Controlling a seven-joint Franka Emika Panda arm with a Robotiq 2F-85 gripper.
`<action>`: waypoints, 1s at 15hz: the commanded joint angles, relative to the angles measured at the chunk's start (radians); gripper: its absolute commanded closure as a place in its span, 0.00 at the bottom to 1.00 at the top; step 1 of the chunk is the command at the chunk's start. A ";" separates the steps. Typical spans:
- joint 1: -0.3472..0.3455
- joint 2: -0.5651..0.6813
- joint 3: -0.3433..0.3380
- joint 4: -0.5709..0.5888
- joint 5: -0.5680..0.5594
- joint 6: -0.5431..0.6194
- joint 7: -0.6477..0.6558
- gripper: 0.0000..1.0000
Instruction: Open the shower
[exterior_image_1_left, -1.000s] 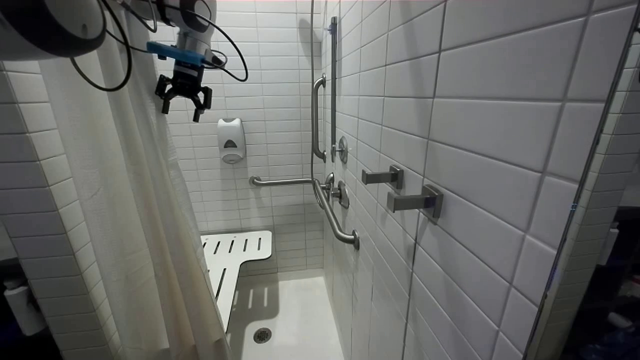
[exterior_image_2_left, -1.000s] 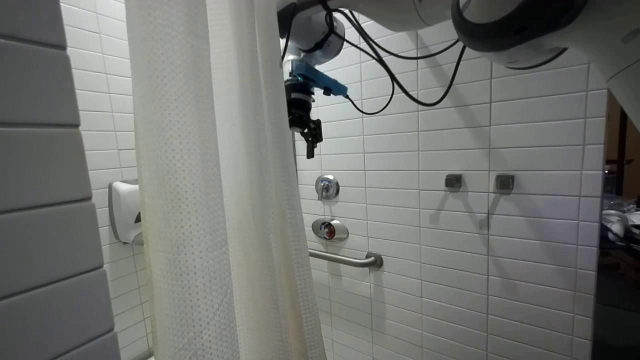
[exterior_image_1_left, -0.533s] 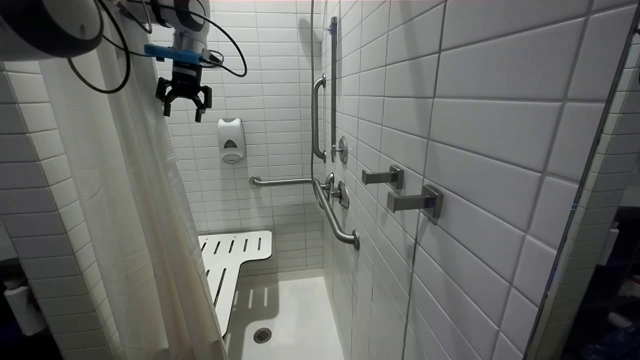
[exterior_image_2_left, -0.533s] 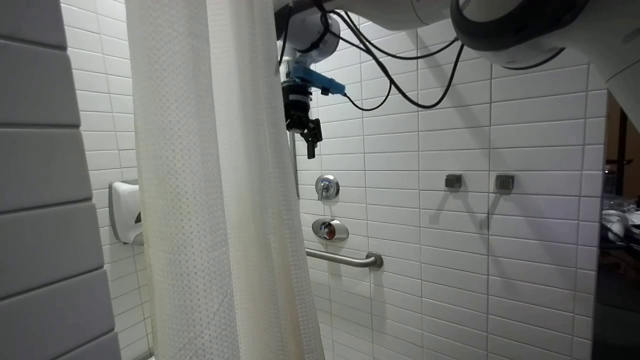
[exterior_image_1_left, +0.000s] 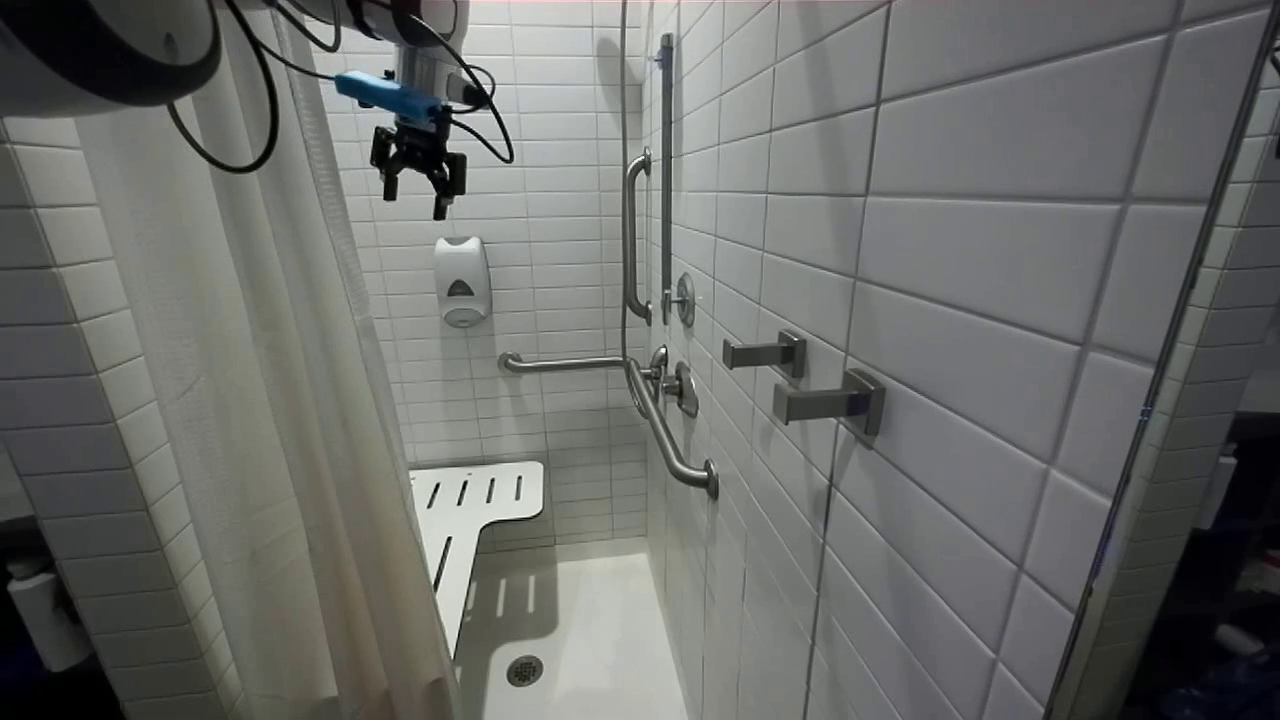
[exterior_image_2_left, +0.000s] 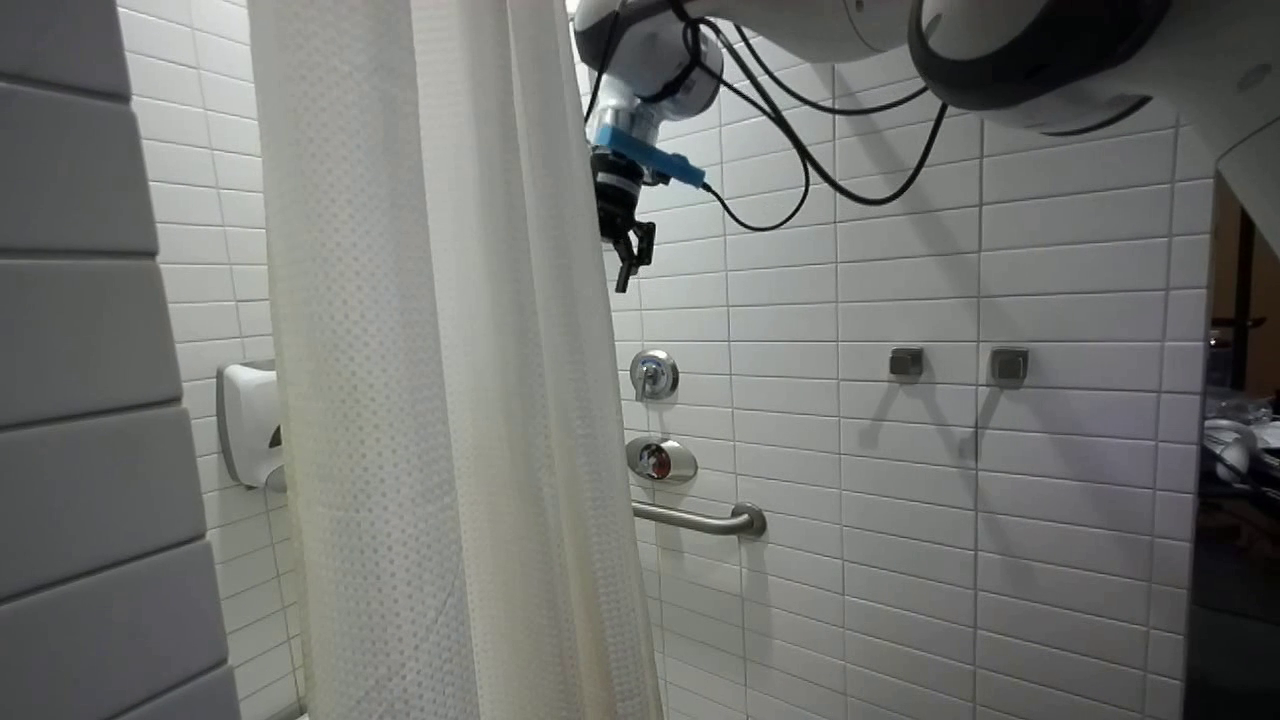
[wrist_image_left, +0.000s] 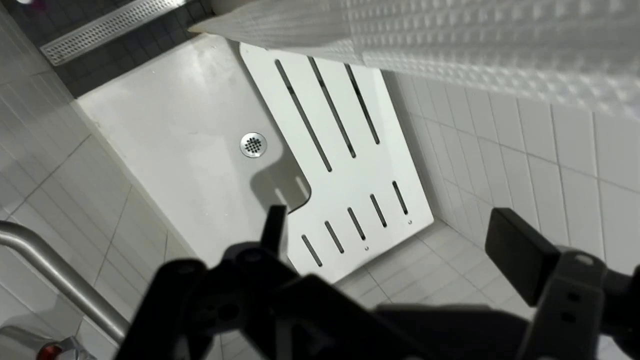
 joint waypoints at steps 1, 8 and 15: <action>-0.038 -0.034 0.013 -0.045 0.125 0.091 0.020 0.00; -0.045 -0.032 0.043 -0.057 0.210 0.060 -0.183 0.00; -0.037 -0.037 0.078 -0.087 0.196 0.013 -0.324 0.00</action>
